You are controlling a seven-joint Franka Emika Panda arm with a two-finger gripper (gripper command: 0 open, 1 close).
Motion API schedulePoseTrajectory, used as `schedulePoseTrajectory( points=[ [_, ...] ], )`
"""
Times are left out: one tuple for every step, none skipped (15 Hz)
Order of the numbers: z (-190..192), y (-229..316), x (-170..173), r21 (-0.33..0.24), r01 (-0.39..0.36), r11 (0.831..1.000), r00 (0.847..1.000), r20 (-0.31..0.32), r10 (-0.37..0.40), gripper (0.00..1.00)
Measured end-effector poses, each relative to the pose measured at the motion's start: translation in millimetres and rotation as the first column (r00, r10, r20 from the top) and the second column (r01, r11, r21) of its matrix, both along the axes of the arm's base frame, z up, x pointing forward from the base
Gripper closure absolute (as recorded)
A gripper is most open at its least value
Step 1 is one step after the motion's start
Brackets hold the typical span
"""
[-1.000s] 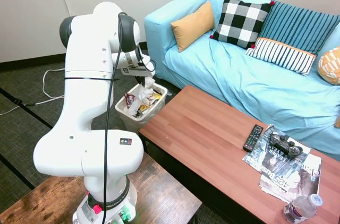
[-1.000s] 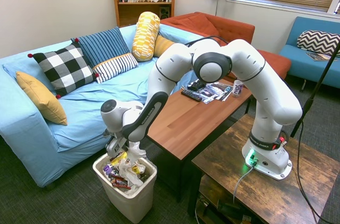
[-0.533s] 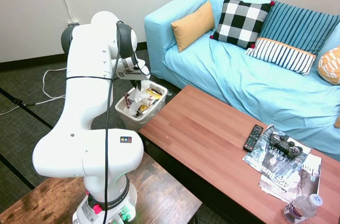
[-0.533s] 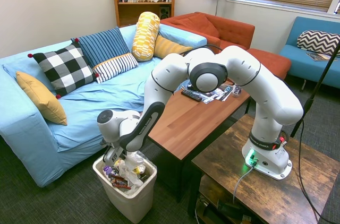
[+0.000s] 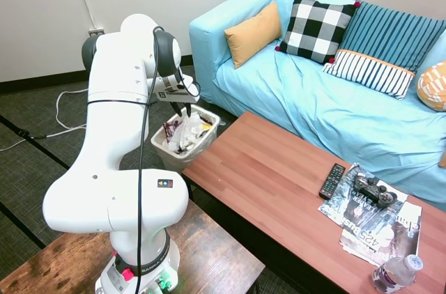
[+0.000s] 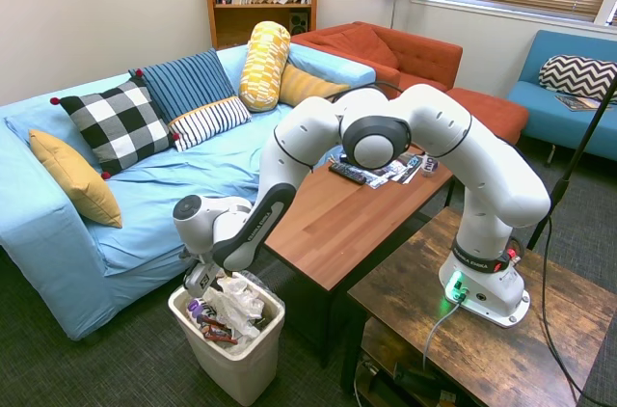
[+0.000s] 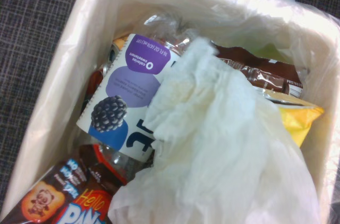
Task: Throw the tissue in the trash bin
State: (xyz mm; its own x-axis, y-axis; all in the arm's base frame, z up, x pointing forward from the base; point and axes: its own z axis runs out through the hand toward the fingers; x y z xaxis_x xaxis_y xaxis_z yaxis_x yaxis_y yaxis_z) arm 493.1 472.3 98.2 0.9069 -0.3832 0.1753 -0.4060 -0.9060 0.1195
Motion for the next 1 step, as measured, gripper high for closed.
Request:
schedulePoseTrajectory(
  points=[
    [1.3, 0.4, 0.2, 0.002, 0.002, 1.000, 1.000, 0.000, -0.002, 0.00]
  ],
)
